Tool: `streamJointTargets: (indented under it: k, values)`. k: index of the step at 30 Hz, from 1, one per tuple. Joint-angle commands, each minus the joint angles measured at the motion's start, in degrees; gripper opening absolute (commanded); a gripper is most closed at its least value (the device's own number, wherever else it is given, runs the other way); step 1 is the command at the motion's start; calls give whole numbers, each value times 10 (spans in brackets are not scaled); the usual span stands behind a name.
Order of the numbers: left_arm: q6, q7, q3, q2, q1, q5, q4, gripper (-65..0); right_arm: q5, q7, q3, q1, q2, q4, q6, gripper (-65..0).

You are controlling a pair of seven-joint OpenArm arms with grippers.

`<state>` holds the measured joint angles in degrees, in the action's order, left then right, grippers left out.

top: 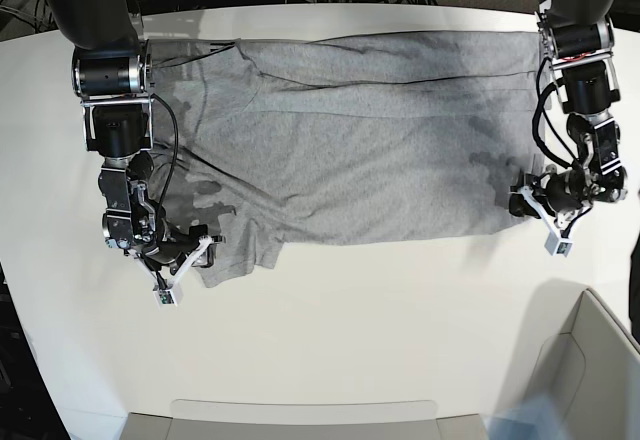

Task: Fold the T-shirt properly
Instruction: 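Grasp the hem corners of the grey shirt with both grippers, then lift the hem and fold it over onto the collar edge with both grippers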

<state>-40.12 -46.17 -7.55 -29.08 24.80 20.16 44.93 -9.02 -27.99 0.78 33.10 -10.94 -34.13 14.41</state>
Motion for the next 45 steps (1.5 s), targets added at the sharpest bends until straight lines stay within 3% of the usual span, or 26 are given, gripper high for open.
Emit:
streamJointTargets:
  k: [1, 3, 6, 9, 10, 18, 24, 29, 35, 45]
  values:
    - [1, -13, 1, -5, 7, -8, 1, -456, 10, -45, 0, -3, -3, 5, 2, -355]
    - [1, -13, -1, -5, 7, -8, -1, -539, 10, -45, 0, -3, -4, 4, 2, -401]
    - [1, -13, 1, -5, 7, -8, -1, -636, 10, -45, 2, 1, -4, 4, 2, -519]
    - [1, -13, 1, -4, 6, -8, -1, -650, 10, -45, 5, 2, -4, 4, 0, -637]
    - [1, -13, 1, -4, 5, -8, -1, -650, 10, -44, 5, 2, -4, 4, 0, -650]
    - [1, -13, -8, -4, 3, -6, 3, -650, 7, -45, 5, -9, -4, -49, 1, -650]
    - [1, -18, -81, -3, 1, -6, 6, -650, 6, -75, 6, -48, -4, -170, 0, -650]
    - [1, -20, -86, -1, -39, -6, 72, -650, 6, -106, 11, -60, -3, -233, 0, -650]
    - [1, -20, -88, 13, -87, -5, 157, -650, 6, -146, 62, -69, -2, -291, 2, -650]
    - [1, -26, -137, 28, -124, -8, 250, -650, 6, -162, 65, -90, -3, -355, 2, -650]
